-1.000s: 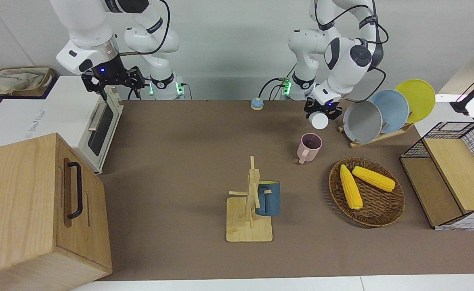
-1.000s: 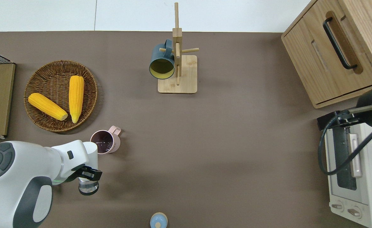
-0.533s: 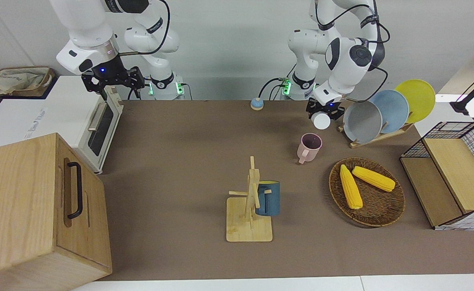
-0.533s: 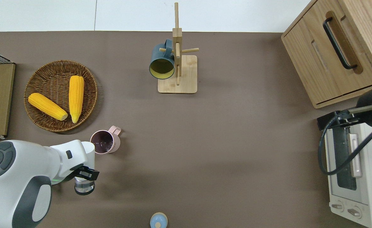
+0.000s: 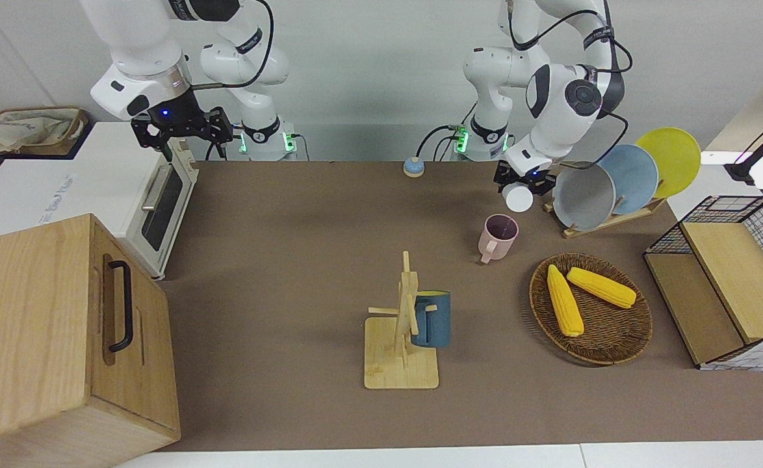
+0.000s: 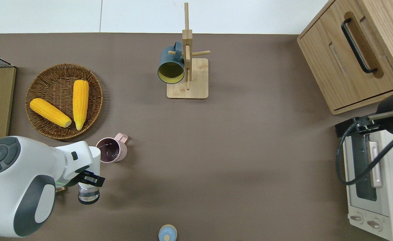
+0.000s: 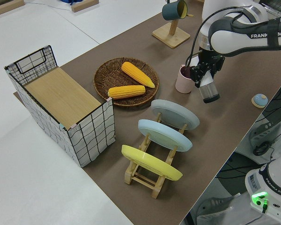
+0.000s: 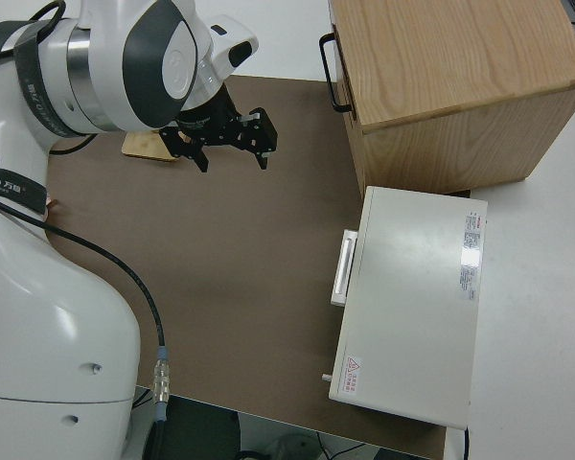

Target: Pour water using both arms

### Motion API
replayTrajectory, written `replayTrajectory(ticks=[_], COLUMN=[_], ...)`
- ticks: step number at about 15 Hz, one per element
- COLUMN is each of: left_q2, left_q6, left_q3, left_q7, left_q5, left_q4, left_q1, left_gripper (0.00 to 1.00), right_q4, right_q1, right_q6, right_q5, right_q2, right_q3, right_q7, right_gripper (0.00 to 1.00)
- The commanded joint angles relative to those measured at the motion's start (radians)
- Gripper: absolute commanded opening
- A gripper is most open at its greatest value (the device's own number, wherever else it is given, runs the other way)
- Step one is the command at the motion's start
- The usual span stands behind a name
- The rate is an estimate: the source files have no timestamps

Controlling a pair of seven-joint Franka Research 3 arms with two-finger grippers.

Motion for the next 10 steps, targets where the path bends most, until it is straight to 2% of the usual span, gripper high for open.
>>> replayTrajectory(ticks=[1, 10], left_q2=[-0.001, -0.030], left_q6=[-0.051, -0.051], left_q3=[-0.004, 0.007], left_q7=[-0.024, -0.027], left_q5=[0.023, 0.011], left_q4=[0.037, 0.028], left_q1=[-0.001, -0.003], left_gripper=[0.00, 0.00], right_q4=[-0.005, -0.005], right_q1=[-0.005, -0.005], right_q6=[0.001, -0.001], right_q5=[0.018, 0.018], right_q2=[-0.010, -0.010], right_q3=[0.001, 0.001], right_q7=[-0.011, -0.011], right_gripper=[0.985, 0.985])
